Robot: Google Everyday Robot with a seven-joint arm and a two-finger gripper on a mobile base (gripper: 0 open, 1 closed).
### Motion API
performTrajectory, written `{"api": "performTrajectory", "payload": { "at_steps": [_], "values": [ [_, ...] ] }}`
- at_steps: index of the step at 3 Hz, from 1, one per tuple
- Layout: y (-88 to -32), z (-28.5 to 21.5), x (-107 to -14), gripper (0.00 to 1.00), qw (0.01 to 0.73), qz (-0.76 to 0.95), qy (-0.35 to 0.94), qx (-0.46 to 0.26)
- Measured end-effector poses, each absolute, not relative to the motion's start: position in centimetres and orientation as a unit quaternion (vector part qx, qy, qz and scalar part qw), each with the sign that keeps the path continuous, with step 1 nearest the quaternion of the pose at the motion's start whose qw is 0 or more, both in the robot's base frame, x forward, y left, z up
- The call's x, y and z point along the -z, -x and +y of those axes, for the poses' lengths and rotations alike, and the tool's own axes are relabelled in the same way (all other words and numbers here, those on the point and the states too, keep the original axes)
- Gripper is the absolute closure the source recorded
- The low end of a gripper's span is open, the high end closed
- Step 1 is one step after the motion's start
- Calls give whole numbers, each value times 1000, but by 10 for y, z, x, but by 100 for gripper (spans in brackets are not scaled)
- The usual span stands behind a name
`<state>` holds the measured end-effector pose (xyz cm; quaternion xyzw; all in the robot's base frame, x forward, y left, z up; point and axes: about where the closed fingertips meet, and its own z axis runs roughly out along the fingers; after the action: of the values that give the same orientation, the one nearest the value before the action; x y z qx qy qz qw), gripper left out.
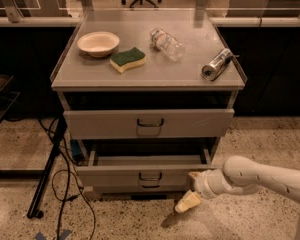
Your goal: Close middle drawer
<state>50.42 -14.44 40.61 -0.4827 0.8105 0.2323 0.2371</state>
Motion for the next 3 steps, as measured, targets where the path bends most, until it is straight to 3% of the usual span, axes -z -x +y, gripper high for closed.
{"api": "performTrajectory", "payload": {
  "at_steps": [2, 3],
  "values": [
    [-577, -115, -399, 60, 244, 800, 515, -190],
    [-583, -108, -399, 62, 244, 797, 520, -187]
  ]
}}
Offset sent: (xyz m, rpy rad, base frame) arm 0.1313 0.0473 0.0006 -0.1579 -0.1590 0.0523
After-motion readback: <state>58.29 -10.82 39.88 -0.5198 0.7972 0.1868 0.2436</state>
